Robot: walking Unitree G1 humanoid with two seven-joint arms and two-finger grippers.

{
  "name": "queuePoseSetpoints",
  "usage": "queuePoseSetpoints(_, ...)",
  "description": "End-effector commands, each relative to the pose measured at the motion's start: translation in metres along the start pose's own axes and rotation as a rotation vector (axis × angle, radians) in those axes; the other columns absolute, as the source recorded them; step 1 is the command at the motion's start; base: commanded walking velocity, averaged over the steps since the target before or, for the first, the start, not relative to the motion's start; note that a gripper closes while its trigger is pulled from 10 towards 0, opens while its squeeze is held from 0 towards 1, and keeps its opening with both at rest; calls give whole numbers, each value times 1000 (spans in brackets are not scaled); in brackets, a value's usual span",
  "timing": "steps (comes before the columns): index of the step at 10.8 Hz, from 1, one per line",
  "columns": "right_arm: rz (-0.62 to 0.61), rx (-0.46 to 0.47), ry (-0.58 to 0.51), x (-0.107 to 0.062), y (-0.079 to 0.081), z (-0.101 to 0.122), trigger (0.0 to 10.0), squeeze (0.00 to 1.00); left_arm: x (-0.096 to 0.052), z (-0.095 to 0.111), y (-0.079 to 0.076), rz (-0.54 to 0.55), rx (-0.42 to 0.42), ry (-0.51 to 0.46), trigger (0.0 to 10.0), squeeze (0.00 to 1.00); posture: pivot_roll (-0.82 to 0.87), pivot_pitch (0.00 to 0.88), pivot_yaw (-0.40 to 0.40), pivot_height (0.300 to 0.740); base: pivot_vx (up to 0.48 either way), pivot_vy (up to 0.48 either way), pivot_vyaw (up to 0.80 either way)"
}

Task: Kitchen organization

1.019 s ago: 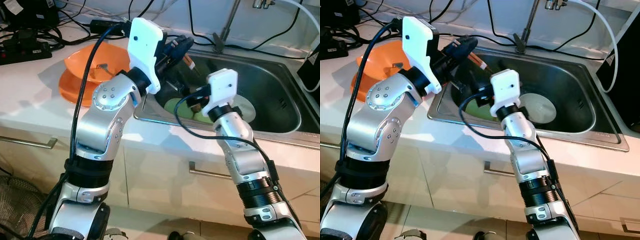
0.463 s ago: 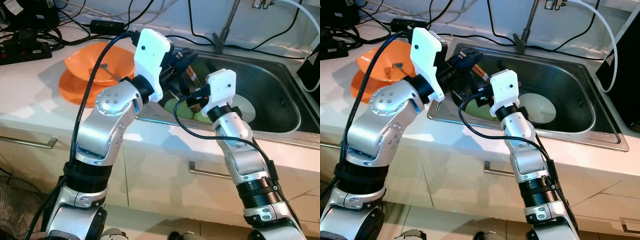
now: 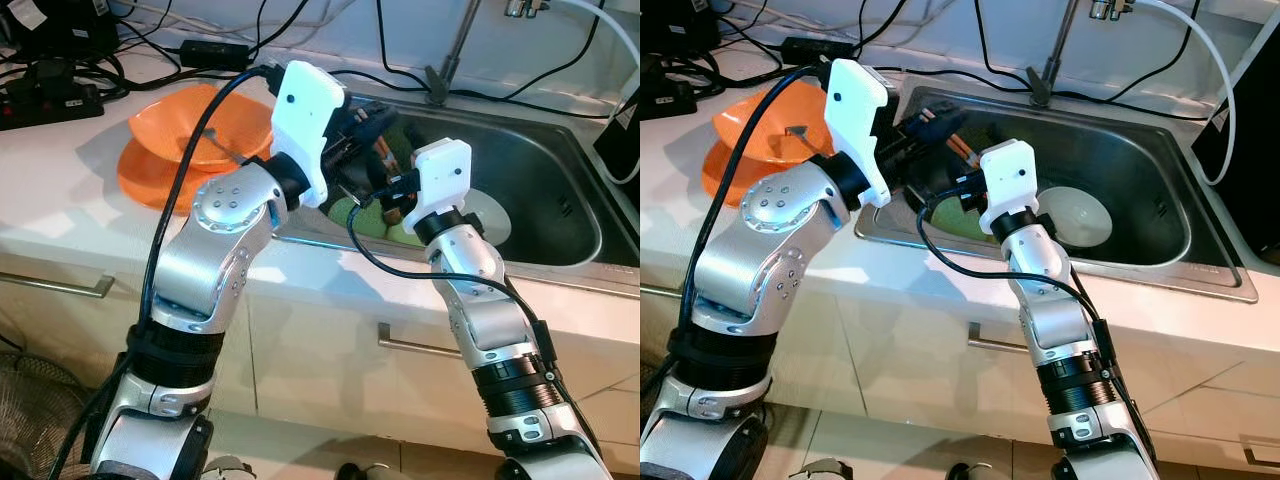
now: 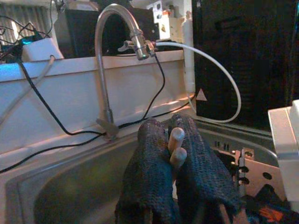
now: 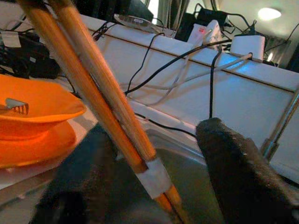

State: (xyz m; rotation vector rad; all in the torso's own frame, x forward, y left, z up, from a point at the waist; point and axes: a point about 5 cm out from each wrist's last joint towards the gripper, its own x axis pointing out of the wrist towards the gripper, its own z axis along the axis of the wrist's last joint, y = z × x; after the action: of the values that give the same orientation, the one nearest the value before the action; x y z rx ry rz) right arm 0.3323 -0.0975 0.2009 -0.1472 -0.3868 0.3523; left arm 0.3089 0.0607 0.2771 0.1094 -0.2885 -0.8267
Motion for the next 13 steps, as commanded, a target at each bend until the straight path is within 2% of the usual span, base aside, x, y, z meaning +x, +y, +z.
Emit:
queuePoseSetpoints(1, -22, -2, 12, -1, -4, -3, 0, 0, 0, 0, -5, -24, -9, 5, 10000, 0, 4, 56, -89, 740, 0, 0, 0)
queuePoseSetpoints(9, -26, -10, 15, -1, -6, -3, 0, 0, 1, -1, -3, -6, 11, 16, 10000, 0, 0, 71, -89, 740, 0, 0, 0)
queuePoseSetpoints(10, -28, -12, 16, -1, -7, -3, 0, 0, 1, -1, -1, 18, 15, 13, 10000, 1000, 0, 72, -89, 740, 0, 0, 0)
queuePoseSetpoints(13, -36, -19, 26, 0, -9, -6, 0, 0, 0, 1, 3, 37, 13, 4, 10000, 1000, 2, 74, -94, 740, 0, 0, 0)
